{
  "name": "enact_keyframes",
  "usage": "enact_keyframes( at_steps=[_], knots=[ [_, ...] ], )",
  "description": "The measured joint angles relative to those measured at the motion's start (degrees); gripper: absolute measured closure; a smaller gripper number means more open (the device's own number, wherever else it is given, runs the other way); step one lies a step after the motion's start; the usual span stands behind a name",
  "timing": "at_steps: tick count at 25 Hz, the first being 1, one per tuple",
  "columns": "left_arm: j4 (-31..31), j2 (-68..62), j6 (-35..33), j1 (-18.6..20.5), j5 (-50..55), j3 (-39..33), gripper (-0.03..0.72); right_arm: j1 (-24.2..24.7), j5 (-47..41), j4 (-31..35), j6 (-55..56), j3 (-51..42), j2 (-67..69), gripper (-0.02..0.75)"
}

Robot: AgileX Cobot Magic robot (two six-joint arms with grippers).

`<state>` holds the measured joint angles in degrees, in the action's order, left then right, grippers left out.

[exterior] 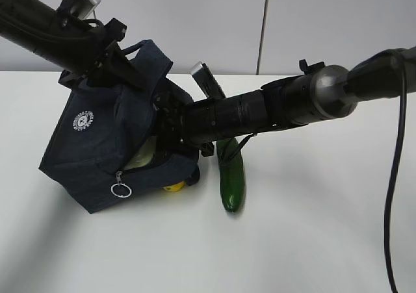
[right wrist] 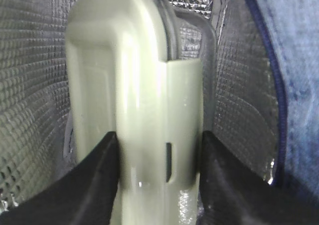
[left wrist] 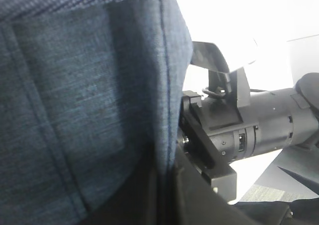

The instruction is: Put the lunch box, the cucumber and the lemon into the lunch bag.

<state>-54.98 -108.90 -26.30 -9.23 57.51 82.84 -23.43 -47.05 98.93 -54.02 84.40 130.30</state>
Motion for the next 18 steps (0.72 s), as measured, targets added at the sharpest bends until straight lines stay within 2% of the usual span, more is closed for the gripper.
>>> enact_keyframes(
  at_steps=[18],
  knots=[
    [0.1,0.0,0.1,0.0,-0.1,0.0,0.699,0.0,0.0,0.0,0.1,0.0,0.0,0.361]
  ],
)
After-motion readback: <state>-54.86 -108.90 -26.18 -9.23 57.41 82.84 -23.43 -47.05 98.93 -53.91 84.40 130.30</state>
